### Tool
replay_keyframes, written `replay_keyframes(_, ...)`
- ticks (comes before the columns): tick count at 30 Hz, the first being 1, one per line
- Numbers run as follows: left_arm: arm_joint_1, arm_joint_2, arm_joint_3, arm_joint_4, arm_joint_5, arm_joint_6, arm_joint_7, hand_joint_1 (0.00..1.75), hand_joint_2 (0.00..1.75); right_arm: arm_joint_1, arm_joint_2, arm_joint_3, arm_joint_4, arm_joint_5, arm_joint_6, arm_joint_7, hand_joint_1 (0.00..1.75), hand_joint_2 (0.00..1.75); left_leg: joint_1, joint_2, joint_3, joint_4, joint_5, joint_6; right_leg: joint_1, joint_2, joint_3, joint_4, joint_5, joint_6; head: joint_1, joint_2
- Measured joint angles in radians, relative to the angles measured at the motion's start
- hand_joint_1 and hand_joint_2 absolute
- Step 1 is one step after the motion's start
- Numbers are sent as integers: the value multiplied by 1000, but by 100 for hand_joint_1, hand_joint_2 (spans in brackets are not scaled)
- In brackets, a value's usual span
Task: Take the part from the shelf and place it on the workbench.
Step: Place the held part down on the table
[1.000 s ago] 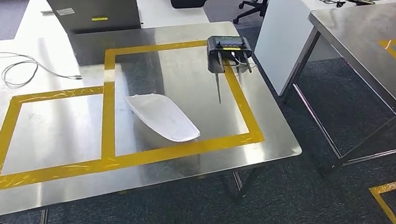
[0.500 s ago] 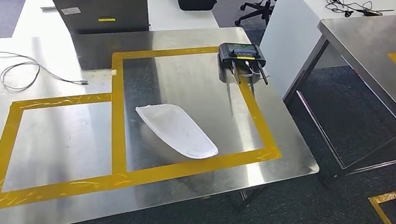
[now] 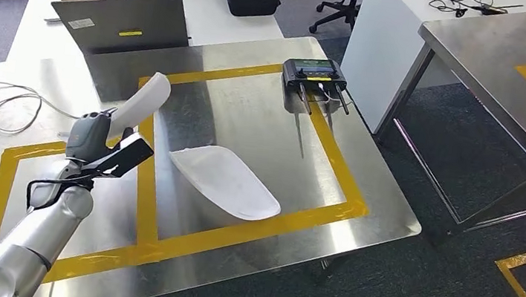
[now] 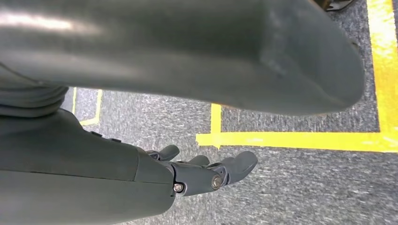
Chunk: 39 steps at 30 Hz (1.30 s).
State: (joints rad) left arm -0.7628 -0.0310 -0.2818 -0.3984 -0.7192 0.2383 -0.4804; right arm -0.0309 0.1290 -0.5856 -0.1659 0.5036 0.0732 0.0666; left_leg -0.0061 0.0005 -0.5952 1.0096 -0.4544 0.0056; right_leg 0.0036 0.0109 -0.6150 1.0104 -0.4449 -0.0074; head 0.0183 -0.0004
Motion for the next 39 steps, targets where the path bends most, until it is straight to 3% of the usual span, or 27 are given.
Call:
replay_keyframes(4,25,-13,-47,9,-24,43,91,0,175,1,1,-2,0,-2,-2,10,0,0,0,0,1,-2,-1,-1,0,-1,0,0,-2,-3,0,0)
replay_keyframes(9,45,-10,-70,19,-51,103,274,0,175,4,4,-14,0,-4,-9,8,0,0,1,0,1,-3,-1,-2,1,-1,0,0,-3,-4,0,0)
replay_keyframes(13,66,-2,-71,14,-65,144,352,0,0,5,7,-27,0,-10,-19,7,0,0,2,0,1,-3,-1,-2,0,-2,1,0,-3,-4,0,0)
replay_keyframes(17,97,13,-66,-22,-47,186,371,0,0,7,8,-38,0,-11,-22,0,0,0,2,0,1,-3,-1,-2,0,-2,1,0,-3,-4,2,0)
replay_keyframes(22,166,34,-22,-125,18,184,330,0,0,11,8,-51,0,-11,-21,-11,0,0,2,-1,0,-2,-1,-2,0,-2,1,-1,-4,-4,27,0)
replay_keyframes(28,215,50,9,-206,30,182,314,0,0,12,8,-56,0,-10,-21,-15,0,0,2,-2,-3,-6,-2,-1,1,-3,2,-8,-3,-4,27,0)
replay_keyframes(33,299,59,50,-331,81,248,264,0,0,17,9,-58,0,-8,-21,-15,0,0,0,-1,-5,-5,-6,4,-2,-2,2,-14,-2,-1,32,0)
replay_keyframes(37,310,59,54,-345,84,255,259,0,0,18,9,-59,0,-8,-21,-15,0,0,0,0,-5,-4,-6,5,-2,-1,2,-14,-2,-1,32,0)
replay_keyframes(39,375,62,73,-444,81,278,249,0,0,22,11,-63,1,-8,-21,-15,0,0,-3,0,-1,-3,-10,9,-5,-1,7,-15,-5,3,33,0)
